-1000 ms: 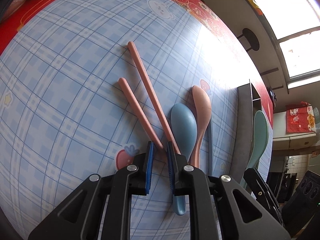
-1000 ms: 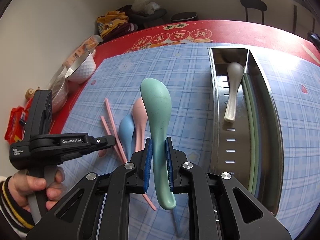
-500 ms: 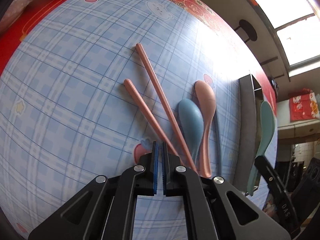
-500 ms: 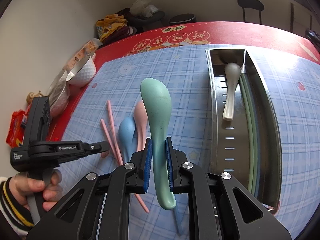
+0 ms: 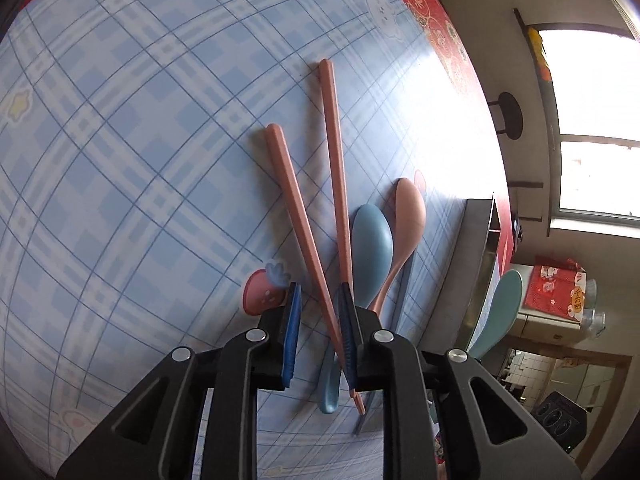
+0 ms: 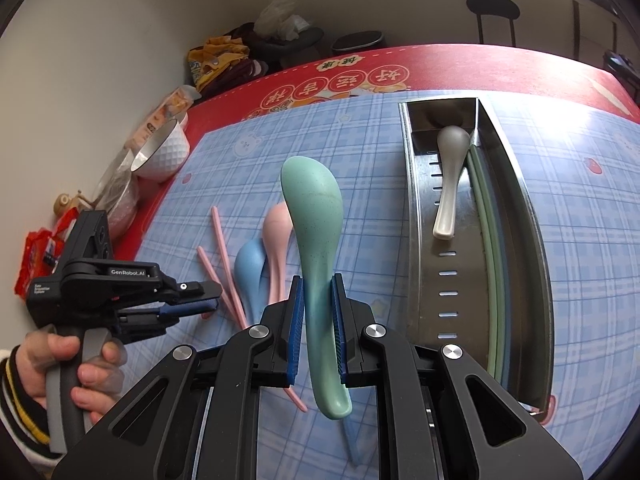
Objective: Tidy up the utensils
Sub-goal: 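Grasp a pink chopstick with the left gripper while the right gripper holds the mint spoon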
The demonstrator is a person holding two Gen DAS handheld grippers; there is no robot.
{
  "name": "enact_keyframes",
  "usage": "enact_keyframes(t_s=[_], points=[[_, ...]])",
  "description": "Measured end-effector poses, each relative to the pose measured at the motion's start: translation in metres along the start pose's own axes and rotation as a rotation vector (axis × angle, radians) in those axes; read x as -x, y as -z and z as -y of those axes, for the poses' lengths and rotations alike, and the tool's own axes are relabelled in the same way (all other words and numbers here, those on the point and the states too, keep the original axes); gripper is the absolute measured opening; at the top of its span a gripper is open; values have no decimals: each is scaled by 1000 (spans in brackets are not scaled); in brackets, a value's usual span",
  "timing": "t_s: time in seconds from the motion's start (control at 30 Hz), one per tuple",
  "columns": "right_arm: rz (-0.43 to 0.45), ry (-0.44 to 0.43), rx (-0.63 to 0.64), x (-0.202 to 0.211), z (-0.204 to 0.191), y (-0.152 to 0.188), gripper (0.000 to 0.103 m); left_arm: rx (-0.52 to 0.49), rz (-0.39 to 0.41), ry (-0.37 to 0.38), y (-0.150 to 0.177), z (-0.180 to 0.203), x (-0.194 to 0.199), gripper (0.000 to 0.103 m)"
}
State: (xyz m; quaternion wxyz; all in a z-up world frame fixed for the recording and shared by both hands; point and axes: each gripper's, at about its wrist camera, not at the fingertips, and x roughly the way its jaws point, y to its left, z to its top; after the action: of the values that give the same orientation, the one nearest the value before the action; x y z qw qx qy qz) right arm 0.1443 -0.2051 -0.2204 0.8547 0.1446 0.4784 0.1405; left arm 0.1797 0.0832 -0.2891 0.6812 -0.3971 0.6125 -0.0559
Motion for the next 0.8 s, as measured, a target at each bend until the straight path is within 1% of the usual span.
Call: enact_keyframes(t_s=[0.2, 0.27, 0.37, 0.5, 0.57, 0.67, 0.7, 0.73, 0.77, 0.8], points=[[4, -2, -13, 2, 5, -1, 14, 7, 19, -45, 3, 12, -3, 17], [7, -5, -16, 2, 5, -2, 14, -7, 23, -84, 6, 19, -9, 10], [12, -13, -16, 4, 6, -4, 14, -35, 44, -135, 9, 30, -11, 10], [19, -23, -16, 7, 8, -5, 14, -52, 50, -202, 7, 43, -16, 10], [21, -27, -21, 8, 11, -5, 14, -85, 58, -243, 8, 50, -19, 10], [23, -32, -31, 9, 15, -5, 14, -137, 82, -285, 13, 59, -22, 11], [24, -33, -34, 10, 16, -6, 14, -151, 90, -290, 15, 59, -22, 11], [25, -34, -37, 10, 16, -6, 14, -151, 97, -274, 15, 57, -21, 10], [28, -35, -39, 11, 17, -6, 14, -136, 91, -236, 14, 53, -20, 9], [30, -36, -41, 12, 18, -6, 14, -122, 88, -222, 16, 50, -19, 8]])
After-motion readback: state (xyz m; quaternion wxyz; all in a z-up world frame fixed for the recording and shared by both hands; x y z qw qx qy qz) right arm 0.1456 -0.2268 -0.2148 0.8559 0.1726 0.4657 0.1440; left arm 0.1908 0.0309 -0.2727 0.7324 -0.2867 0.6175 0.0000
